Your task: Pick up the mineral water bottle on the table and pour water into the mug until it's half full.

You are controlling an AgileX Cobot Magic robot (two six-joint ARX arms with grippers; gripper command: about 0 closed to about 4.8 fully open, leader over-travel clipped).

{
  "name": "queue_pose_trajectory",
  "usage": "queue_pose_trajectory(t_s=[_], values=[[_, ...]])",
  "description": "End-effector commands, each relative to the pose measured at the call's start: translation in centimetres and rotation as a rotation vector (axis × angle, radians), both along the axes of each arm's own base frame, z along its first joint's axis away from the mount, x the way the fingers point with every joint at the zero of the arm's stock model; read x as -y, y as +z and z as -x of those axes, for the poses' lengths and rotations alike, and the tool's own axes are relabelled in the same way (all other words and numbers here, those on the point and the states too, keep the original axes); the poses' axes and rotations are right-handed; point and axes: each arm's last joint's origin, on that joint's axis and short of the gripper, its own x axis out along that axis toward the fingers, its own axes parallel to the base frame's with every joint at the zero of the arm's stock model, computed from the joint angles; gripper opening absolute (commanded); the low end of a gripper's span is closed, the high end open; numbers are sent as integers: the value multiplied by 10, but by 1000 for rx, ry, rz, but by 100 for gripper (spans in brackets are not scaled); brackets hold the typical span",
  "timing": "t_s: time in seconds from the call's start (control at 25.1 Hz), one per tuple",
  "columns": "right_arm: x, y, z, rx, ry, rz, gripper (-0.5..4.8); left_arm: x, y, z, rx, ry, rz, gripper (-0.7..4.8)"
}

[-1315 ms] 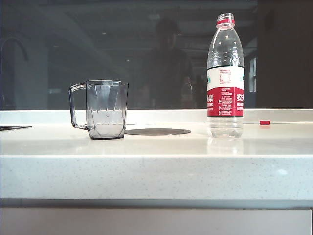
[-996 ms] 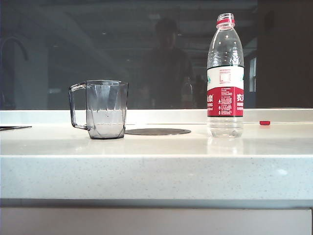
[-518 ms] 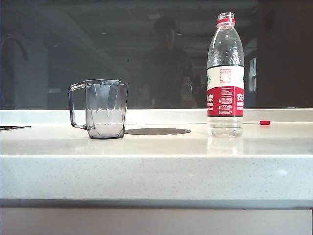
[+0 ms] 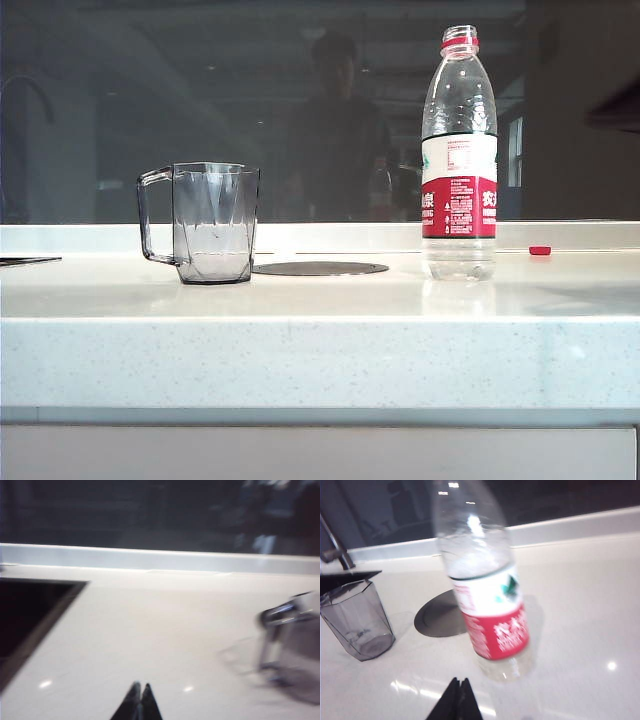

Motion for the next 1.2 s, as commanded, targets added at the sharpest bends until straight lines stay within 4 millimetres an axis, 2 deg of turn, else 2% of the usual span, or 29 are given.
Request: queue_pose_trajectory(t_s=[0.04,0.08,0.2,0.24,0.48,0.64,0.8,1.12,1.2], values=[[-9,11,-10,63,-69,14,96,3,9,2,77,-109,32,-5],[-11,11,-15,56,-81,17,144,4,9,2,84,-130,30,-5],[-26,6,-40,14,-83,43,420,7,4,2,11,-267,84,-5],[-30,3,-48,2,-83,50,447,8,3,2,-6,-293,99,-5],[-38,-4,-64,11,-109,44,479,17,1,4,-32,-390,125,-5],[-40,-9,-67,10,-109,44,479,26,-2,6,-77,-471,126,-5],[-46,-16,-78,-30,-108,70,479,35,-6,9,-119,-464,128,-5],[-56,-19,-97,-26,-108,96,479,44,-7,13,-137,-508,137,-5],[-59,-22,-103,-26,-131,98,479,43,-9,12,-154,-472,134,-5]])
